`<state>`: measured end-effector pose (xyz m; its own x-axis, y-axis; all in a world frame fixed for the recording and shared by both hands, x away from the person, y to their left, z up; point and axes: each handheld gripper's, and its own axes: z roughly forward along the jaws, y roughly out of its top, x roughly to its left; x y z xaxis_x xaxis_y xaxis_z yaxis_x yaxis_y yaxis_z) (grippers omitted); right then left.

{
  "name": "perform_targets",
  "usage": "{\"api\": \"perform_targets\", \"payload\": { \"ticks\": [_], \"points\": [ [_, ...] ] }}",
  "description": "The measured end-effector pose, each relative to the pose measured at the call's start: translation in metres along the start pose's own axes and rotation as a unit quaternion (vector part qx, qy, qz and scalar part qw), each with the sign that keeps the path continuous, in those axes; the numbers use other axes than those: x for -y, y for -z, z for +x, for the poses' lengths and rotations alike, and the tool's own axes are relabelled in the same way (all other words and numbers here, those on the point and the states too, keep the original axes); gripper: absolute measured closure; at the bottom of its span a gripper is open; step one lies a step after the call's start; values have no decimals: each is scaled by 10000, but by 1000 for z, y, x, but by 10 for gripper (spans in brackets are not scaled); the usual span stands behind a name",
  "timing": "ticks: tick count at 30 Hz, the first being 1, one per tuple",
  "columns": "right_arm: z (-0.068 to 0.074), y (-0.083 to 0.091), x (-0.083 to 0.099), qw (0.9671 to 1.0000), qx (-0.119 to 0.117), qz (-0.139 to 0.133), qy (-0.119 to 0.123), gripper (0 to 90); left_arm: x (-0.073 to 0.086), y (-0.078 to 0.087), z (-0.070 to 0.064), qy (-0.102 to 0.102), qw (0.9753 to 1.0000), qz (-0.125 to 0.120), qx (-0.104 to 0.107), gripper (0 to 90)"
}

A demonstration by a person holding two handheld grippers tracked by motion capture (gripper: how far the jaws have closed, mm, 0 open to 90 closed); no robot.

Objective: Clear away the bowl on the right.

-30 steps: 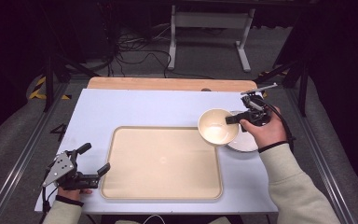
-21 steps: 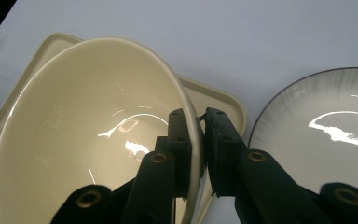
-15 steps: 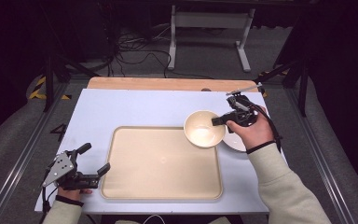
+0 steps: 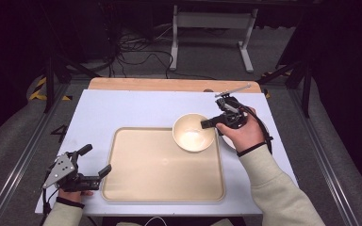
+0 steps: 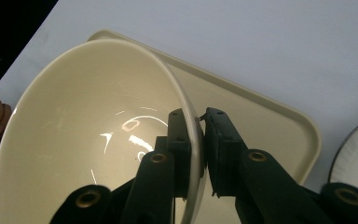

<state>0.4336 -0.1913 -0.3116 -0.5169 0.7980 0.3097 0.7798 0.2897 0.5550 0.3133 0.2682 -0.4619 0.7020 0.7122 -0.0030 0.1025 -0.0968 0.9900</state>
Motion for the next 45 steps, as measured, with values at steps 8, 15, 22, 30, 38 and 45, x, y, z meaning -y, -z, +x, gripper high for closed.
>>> {"api": "perform_targets", "payload": {
  "ticks": [8, 15, 22, 30, 38, 45],
  "points": [
    [16, -10, -4, 9998, -179, 39, 103, 812, 0, 0, 0, -1, 10000, 3, 0, 2],
    [27, -18, -6, 9994, -292, 97, 174, 812, 0, 0, 0, 0, 10000, 1, 1, 2],
    [35, -27, -6, 9991, -354, 161, 191, 811, 0, 0, 0, 2, 10000, -1, 2, 2],
    [38, -43, -3, 9987, -415, 264, 107, 810, 0, 0, 0, -13, 10000, 7, 6, 2],
    [39, -59, 3, 9977, -535, 359, -189, 804, 0, 0, 0, -19, 10000, 6, 7, 2],
    [40, -71, 6, 9976, -485, 440, -206, 804, 0, 0, 0, -19, 10000, 4, 10, 2]
  ]
}}
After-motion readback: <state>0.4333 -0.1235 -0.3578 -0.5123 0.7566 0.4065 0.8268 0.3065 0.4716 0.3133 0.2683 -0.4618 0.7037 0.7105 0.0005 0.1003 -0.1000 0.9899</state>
